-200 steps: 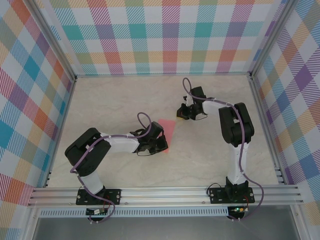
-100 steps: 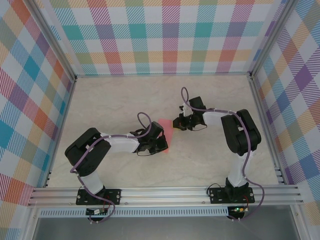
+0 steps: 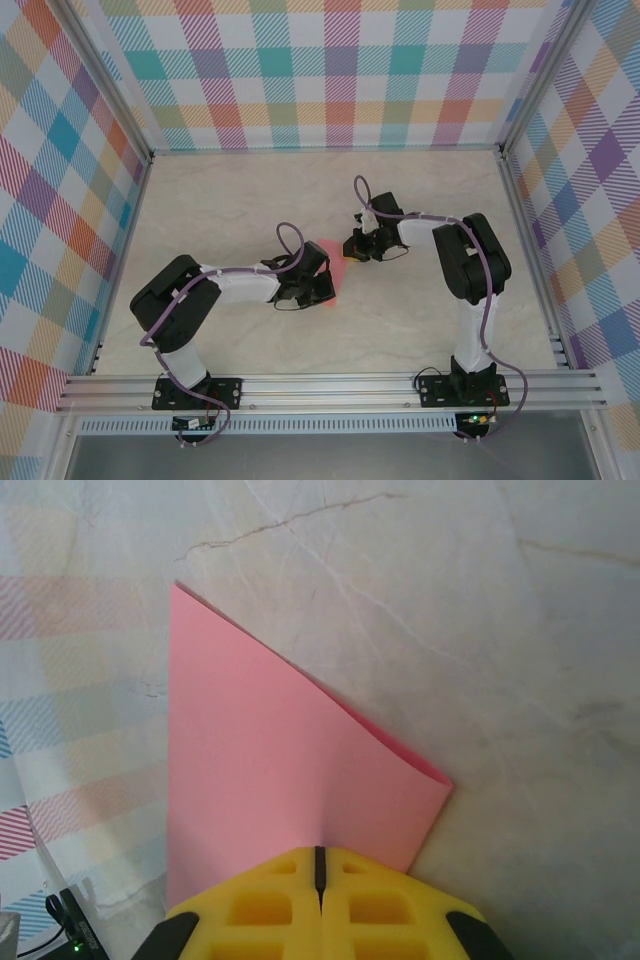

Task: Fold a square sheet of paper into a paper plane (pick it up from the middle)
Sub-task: First fold in half a square sheet of paper at the center of the table.

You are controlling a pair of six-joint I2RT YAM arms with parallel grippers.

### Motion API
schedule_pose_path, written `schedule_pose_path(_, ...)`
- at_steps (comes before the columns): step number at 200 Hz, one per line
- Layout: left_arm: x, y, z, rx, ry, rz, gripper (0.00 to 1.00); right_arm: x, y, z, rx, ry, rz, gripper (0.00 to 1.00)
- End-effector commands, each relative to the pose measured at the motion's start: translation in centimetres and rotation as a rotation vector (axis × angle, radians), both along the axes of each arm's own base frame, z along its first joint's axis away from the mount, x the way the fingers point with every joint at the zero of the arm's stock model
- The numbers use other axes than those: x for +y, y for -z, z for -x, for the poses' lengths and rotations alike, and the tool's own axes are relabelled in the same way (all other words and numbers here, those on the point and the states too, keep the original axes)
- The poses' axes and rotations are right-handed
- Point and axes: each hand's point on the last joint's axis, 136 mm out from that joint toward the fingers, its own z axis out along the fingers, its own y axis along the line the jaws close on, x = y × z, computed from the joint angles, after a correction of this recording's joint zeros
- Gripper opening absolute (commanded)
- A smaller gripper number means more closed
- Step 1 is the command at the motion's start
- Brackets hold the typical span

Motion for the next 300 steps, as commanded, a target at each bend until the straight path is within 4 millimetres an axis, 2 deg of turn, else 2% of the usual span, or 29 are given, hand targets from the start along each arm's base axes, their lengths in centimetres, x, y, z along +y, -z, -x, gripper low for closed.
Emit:
schedule_pose_path(1,-0.8,-1.4,-0.1,-0.026,0.035,0.004,0.07,-0.9,1.8,0.8,0.046,-0.004,0.073,0.02)
schedule_pose_path(21,-1.8,-2.6,-1.5,-0.077,0.038,0.04,0.09,-1.2,2.2,1.0,0.052,-0.003,0.093,0.02)
schedule_pose_path(41,-2.4,-2.7,-2.7,-0.112,0.034,0.066,0.1,-1.3,2.4,1.0,0.056,-0.004,0.099,0.02)
schedule_pose_path(85,-2.9,-1.8,-4.9,-0.131,0.024,0.106,0.1,-1.3,2.8,1.2,0.072,-0.009,0.102,0.02)
schedule_pose_path(118,-3.2,-0.3,-5.1,-0.105,0.032,0.095,0.07,-1.2,2.9,1.4,0.083,-0.011,0.102,0.02)
schedule_pose_path(147,-2.2,0.9,-4.2,-0.068,0.031,0.057,0.06,-1.4,3.3,1.6,0.097,-0.009,0.115,0.02)
schedule_pose_path(182,-1.0,2.2,-2.3,-0.012,0.035,0.038,0.05,-1.7,3.8,1.6,0.113,-0.004,0.141,0.02)
schedule_pose_path(224,-0.2,2.2,-0.1,0.034,0.063,0.044,0.05,-2.4,4.9,1.6,0.137,0.011,0.199,0.01)
schedule_pose_path(276,0.5,3.5,3.0,0.075,0.112,0.005,0.05,-2.6,5.0,1.3,0.149,0.019,0.229,0.01)
schedule_pose_path(300,0.7,3.7,3.9,0.077,0.137,-0.014,0.04,-2.6,5.0,1.3,0.154,0.018,0.236,0.01)
